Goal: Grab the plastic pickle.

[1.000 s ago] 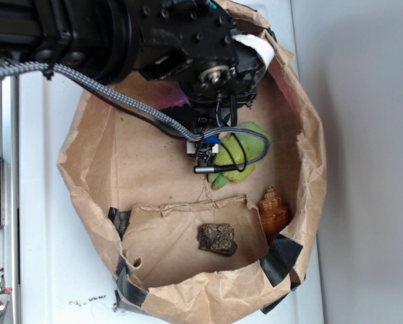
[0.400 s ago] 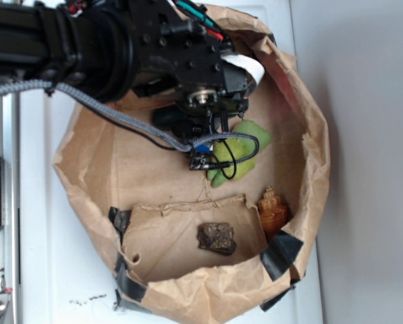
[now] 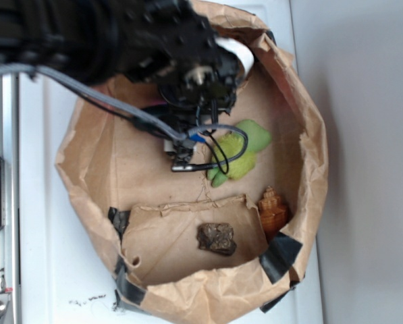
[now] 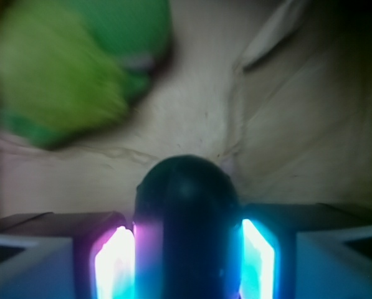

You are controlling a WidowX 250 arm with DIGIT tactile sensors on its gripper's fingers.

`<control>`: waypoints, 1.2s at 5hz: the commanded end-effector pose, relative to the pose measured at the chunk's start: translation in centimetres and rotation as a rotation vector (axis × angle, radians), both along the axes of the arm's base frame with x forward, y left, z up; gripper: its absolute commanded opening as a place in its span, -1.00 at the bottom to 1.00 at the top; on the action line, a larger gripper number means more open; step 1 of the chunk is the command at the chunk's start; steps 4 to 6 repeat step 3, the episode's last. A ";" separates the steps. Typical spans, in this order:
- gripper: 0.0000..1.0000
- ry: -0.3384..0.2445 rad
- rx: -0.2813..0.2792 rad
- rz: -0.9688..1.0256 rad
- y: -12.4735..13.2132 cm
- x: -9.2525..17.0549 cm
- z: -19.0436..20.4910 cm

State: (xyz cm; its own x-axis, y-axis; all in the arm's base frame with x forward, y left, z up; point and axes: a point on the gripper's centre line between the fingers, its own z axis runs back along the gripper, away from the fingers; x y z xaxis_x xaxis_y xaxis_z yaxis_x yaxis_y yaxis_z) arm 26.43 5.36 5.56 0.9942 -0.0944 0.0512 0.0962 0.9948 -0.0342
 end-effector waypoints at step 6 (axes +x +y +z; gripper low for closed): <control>-1.00 -0.101 -0.013 -0.030 0.2 -3.3 9.3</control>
